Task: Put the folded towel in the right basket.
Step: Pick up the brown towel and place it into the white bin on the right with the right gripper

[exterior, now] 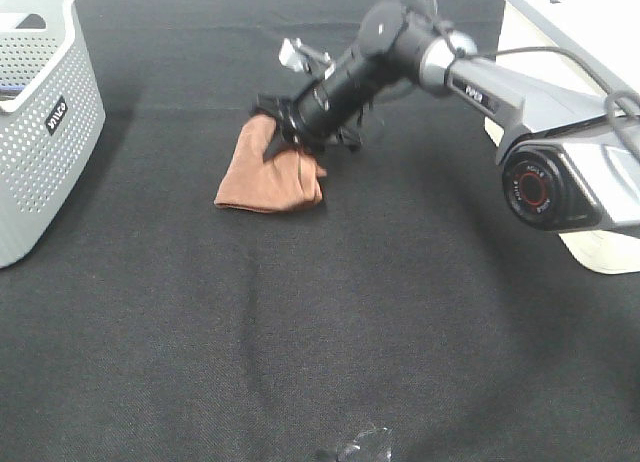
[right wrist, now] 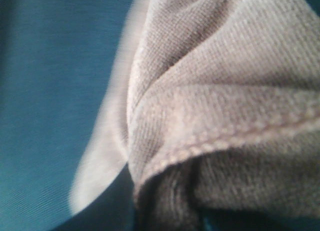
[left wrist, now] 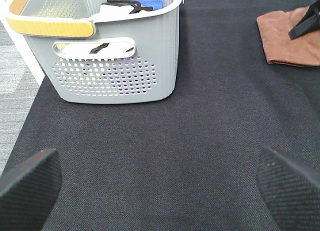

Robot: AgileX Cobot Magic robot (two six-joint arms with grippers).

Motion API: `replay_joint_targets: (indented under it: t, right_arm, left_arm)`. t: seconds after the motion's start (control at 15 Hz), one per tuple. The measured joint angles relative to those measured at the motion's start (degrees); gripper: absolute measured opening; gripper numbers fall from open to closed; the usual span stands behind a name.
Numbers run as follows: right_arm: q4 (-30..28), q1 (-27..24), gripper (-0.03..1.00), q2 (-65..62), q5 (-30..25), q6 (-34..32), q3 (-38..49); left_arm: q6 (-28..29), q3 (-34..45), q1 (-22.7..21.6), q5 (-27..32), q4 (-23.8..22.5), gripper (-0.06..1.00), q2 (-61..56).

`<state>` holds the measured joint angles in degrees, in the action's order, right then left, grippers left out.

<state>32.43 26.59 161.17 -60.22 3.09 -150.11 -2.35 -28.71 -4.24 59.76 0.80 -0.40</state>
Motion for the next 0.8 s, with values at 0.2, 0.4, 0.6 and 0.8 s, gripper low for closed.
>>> replay_joint_targets:
  t: [0.2,0.4,0.6,0.8]
  right_arm:
    - [0.1,0.0,0.22,-0.6,-8.5,-0.1,-14.8]
    - [-4.8,-1.9,0.22,-4.6,-9.3,-3.1,-19.1]
    - [-11.1,-4.1,0.22,-13.3,-9.6,-3.5,-19.2]
    - [-17.0,-4.6,0.22,-19.0,-9.9,-3.6,-19.2]
  left_arm:
    - [0.0,0.0,0.0,0.0,0.0,0.99,0.0]
    - [0.0,0.0,0.0,0.0,0.0,0.99,0.0]
    - [0.0,0.0,0.0,0.0,0.0,0.99,0.0]
    - [0.0,0.0,0.0,0.0,0.0,0.99,0.0]
